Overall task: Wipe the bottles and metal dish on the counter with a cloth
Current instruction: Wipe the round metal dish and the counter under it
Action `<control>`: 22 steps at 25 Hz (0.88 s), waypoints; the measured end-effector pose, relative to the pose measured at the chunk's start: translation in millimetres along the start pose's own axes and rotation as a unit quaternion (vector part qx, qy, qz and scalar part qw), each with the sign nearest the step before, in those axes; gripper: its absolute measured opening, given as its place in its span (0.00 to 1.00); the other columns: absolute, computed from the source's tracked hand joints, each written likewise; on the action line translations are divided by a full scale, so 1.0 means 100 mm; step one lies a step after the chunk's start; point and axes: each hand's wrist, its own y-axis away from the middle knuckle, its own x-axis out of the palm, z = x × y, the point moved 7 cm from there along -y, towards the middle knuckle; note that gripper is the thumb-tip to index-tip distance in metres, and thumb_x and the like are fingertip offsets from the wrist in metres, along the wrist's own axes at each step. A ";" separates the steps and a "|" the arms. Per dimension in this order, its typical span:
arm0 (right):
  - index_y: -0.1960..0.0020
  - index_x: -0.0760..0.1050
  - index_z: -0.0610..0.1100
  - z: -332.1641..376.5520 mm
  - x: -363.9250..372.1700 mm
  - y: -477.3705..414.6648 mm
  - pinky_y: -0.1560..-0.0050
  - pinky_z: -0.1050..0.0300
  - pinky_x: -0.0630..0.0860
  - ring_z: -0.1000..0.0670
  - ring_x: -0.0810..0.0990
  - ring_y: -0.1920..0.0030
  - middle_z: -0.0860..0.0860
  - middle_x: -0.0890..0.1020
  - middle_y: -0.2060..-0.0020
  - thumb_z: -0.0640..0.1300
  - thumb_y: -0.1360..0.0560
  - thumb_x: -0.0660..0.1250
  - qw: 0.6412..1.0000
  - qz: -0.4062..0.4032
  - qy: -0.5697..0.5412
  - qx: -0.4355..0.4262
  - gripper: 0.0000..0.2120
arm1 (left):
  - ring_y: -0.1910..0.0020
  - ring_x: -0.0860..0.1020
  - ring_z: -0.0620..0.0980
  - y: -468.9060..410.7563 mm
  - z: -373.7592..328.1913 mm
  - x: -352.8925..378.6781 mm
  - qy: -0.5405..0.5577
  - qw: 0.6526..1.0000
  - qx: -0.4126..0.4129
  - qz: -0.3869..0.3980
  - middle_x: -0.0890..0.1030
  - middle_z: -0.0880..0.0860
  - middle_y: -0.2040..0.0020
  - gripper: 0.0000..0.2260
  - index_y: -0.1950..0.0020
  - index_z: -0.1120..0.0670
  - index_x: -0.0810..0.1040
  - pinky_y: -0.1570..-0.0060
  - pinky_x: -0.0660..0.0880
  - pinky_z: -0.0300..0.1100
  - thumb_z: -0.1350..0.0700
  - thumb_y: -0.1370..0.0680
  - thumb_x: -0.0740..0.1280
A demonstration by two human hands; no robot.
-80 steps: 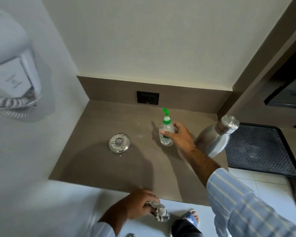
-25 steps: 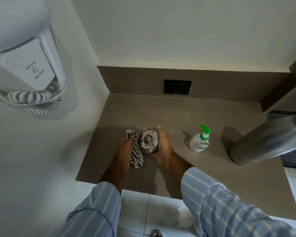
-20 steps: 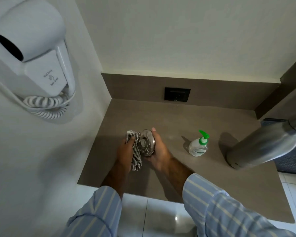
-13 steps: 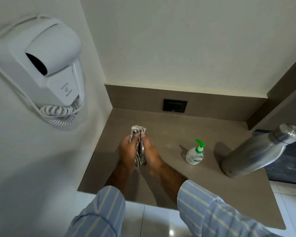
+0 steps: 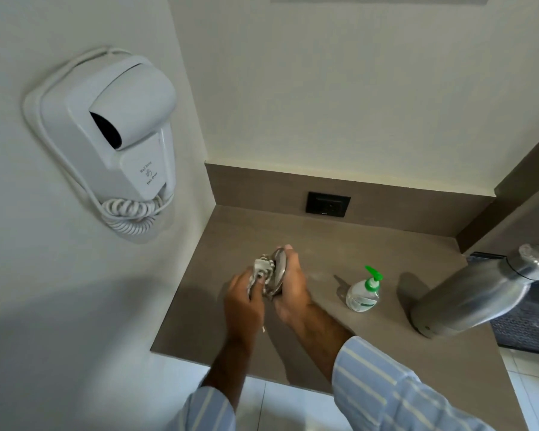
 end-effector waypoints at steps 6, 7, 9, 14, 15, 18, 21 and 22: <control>0.41 0.84 0.39 -0.12 -0.05 -0.04 0.53 0.59 0.85 0.49 0.87 0.54 0.42 0.89 0.50 0.58 0.15 0.55 0.998 -0.049 0.021 -0.038 0.27 | 0.55 0.84 0.47 -0.35 -0.17 0.16 0.064 0.986 -0.144 0.052 0.86 0.49 0.55 0.09 0.47 0.53 0.83 0.57 0.79 0.40 0.50 0.19 0.66; 0.50 0.86 0.40 -0.02 -0.02 -0.06 0.58 0.60 0.85 0.50 0.88 0.60 0.44 0.89 0.58 0.59 0.15 0.54 0.998 -0.036 0.016 -0.040 0.29 | 0.54 0.84 0.46 -0.26 -0.26 0.16 0.088 0.988 -0.114 0.048 0.86 0.49 0.54 0.09 0.47 0.52 0.83 0.56 0.79 0.39 0.50 0.19 0.66; 0.65 0.84 0.42 0.14 0.08 -0.05 0.65 0.59 0.84 0.48 0.86 0.69 0.45 0.85 0.70 0.65 0.18 0.53 1.000 0.000 -0.006 -0.011 0.35 | 0.51 0.83 0.47 0.03 -0.31 0.11 0.102 0.992 -0.057 0.036 0.84 0.51 0.51 0.08 0.45 0.53 0.82 0.52 0.78 0.36 0.53 0.19 0.66; 0.56 0.88 0.37 -0.05 0.08 0.07 0.59 0.54 0.86 0.44 0.89 0.60 0.41 0.88 0.62 0.65 0.18 0.54 0.999 0.009 0.045 0.026 0.36 | 0.48 0.82 0.62 -0.11 0.08 0.09 -0.003 0.984 -0.178 0.019 0.85 0.62 0.49 0.09 0.45 0.63 0.82 0.45 0.78 0.50 0.58 0.18 0.65; 0.48 0.87 0.36 -0.13 0.03 0.07 0.51 0.54 0.86 0.43 0.89 0.51 0.40 0.88 0.55 0.62 0.17 0.54 0.998 -0.016 0.060 0.019 0.34 | 0.47 0.83 0.60 -0.24 0.05 0.14 -0.014 0.977 -0.206 0.045 0.86 0.60 0.49 0.11 0.45 0.61 0.82 0.45 0.79 0.52 0.55 0.18 0.65; 0.39 0.83 0.40 -0.03 -0.08 0.05 0.52 0.59 0.85 0.47 0.88 0.47 0.44 0.90 0.52 0.57 0.15 0.53 0.996 -0.054 0.074 -0.014 0.27 | 0.51 0.86 0.47 -0.40 -0.27 0.32 0.109 0.975 -0.164 0.102 0.88 0.50 0.52 0.10 0.44 0.51 0.84 0.51 0.82 0.44 0.50 0.20 0.66; 0.37 0.81 0.39 0.43 -0.16 0.06 0.57 0.55 0.83 0.46 0.89 0.56 0.43 0.89 0.55 0.64 0.17 0.55 0.994 -0.063 0.088 -0.024 0.31 | 0.56 0.86 0.49 -0.26 -0.11 0.25 0.146 0.975 -0.142 0.094 0.88 0.52 0.55 0.09 0.47 0.52 0.84 0.57 0.82 0.42 0.49 0.21 0.68; 0.31 0.77 0.39 0.60 -0.21 0.05 0.55 0.52 0.82 0.45 0.87 0.54 0.42 0.87 0.53 0.64 0.18 0.57 0.993 -0.076 0.081 -0.040 0.32 | 0.57 0.84 0.50 -0.23 0.09 0.14 0.069 0.987 -0.129 0.061 0.88 0.54 0.54 0.09 0.47 0.53 0.84 0.60 0.79 0.41 0.50 0.20 0.67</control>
